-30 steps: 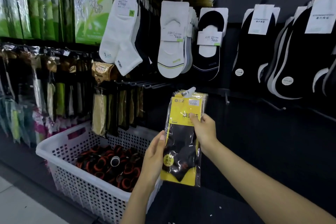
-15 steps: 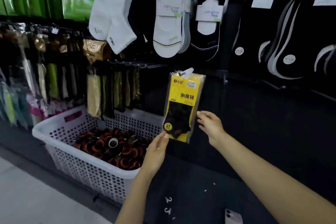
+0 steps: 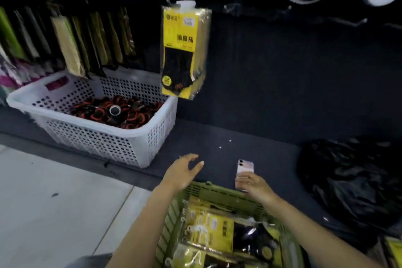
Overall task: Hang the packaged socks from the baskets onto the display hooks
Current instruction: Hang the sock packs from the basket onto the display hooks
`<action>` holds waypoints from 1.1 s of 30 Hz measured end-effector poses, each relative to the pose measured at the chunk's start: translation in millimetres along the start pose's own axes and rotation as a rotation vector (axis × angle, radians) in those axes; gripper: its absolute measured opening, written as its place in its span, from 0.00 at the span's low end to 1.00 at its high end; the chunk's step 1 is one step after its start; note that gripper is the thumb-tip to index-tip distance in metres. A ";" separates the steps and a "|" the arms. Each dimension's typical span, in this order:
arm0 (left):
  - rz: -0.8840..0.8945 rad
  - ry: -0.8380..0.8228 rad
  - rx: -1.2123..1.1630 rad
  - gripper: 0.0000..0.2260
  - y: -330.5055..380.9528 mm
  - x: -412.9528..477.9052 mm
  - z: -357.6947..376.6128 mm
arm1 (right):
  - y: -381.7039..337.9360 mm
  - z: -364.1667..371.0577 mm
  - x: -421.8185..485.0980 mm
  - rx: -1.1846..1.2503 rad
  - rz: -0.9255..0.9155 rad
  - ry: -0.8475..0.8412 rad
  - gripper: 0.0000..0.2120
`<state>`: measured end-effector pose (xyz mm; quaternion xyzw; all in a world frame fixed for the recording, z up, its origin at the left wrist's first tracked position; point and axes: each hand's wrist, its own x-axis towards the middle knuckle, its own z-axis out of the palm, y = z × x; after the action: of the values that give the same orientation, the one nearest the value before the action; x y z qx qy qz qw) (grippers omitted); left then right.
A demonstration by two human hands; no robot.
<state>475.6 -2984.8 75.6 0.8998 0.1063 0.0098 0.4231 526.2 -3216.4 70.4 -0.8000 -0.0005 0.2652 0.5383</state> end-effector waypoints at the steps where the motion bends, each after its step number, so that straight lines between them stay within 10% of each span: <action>1: -0.022 -0.042 0.005 0.21 -7.0 -11.6 19.1 | 25.6 0.1 -4.5 -0.034 0.037 0.019 0.12; 5: -0.175 -0.229 0.058 0.23 -43.2 -63.9 89.2 | 112.1 2.3 -32.8 -0.113 0.288 -0.053 0.08; 14: -0.723 -0.223 -0.031 0.35 -111.7 -124.7 126.4 | 163.7 -8.0 -74.6 -0.194 0.644 -0.225 0.40; 28: -0.581 -0.357 -0.008 0.19 -108.2 -135.6 130.5 | 186.5 9.3 -71.1 -0.143 0.502 0.058 0.16; 33: -0.628 -0.298 -0.099 0.21 -101.0 -132.9 127.7 | 171.8 7.9 -63.9 0.174 0.494 -0.080 0.40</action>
<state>341.0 -3045.7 -73.8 0.7930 0.3146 -0.2470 0.4595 419.1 -3300.1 -52.7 -0.7156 0.1961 0.4189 0.5235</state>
